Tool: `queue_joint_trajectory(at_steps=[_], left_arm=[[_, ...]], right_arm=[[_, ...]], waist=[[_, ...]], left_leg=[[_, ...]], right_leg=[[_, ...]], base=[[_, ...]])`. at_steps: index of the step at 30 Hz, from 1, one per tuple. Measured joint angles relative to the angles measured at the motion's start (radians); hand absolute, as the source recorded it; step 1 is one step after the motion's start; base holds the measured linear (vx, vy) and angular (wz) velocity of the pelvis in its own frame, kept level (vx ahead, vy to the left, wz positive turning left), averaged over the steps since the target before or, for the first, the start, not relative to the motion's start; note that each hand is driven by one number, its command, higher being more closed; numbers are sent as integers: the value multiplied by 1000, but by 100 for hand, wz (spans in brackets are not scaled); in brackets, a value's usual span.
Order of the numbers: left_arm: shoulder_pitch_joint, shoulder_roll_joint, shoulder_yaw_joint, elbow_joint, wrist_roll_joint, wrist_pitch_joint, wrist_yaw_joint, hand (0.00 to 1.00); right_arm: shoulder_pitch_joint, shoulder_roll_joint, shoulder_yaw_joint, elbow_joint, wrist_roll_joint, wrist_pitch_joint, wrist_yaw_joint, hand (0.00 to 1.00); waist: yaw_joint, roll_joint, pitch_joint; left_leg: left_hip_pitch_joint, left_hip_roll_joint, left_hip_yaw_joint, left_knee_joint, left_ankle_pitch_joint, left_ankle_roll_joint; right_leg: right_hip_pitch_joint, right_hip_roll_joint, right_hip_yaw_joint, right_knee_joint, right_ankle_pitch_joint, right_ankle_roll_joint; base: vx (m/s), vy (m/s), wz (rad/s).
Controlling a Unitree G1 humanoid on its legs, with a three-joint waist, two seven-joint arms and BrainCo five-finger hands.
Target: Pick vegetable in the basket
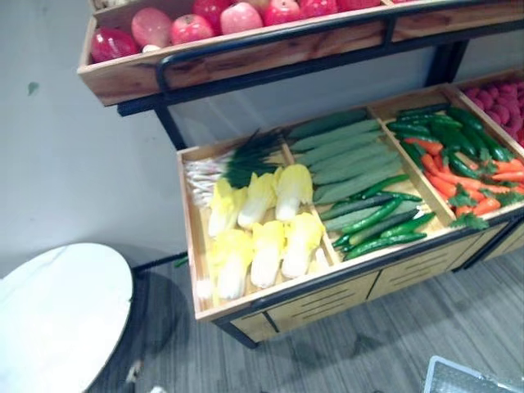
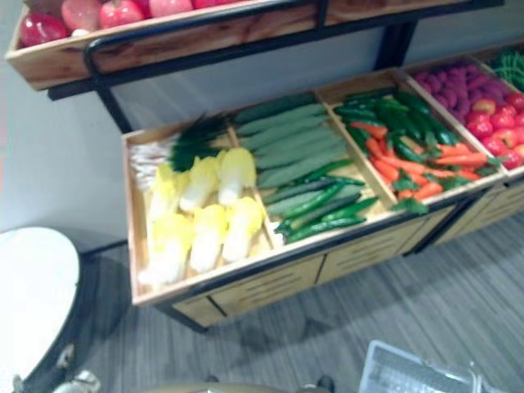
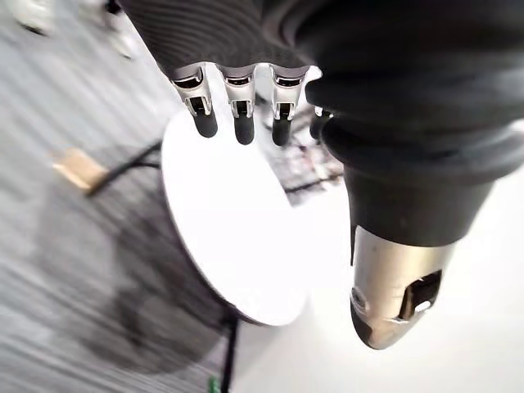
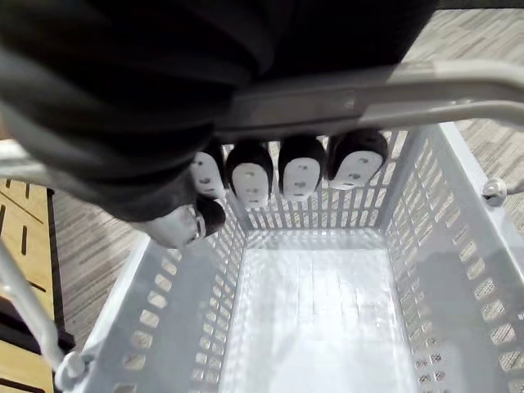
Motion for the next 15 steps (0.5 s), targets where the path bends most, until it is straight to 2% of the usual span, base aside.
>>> queue_joint_trajectory(at_steps=[1,4,6,11,15], left_arm=[[1,4,-54,-54,33,-3,-9,0],[-2,9,-131,-139,76,-6,-17,0],[-7,12,-172,-194,114,-8,-28,0],[-17,12,-183,-224,125,-5,-21,0],[-34,20,-192,-200,128,1,-8,0]], right_arm=[[13,19,1,-13,12,-1,1,100],[28,64,9,-42,15,-2,2,100],[41,94,47,-66,14,-4,9,100],[61,100,89,-76,4,-2,10,100],[53,99,103,-81,-10,2,11,100]], waist=[[7,-7,-1],[8,-25,-1],[5,-46,-13],[3,-72,-24],[-20,-72,-25]], left_leg=[[0,1,3,-1,0,0],[20,3,21,-16,0,-2],[19,5,37,-19,-8,-13],[34,4,82,-47,-17,-15],[56,5,108,-53,-13,-22]], right_leg=[[2,0,-2,5,2,2],[11,1,-1,8,6,8],[8,1,4,9,4,7],[-19,1,45,14,6,10],[-28,3,74,26,8,9]], base=[[-4,4,4],[-17,2,-2],[-42,5,-15],[6,7,-22],[55,-1,-20]])
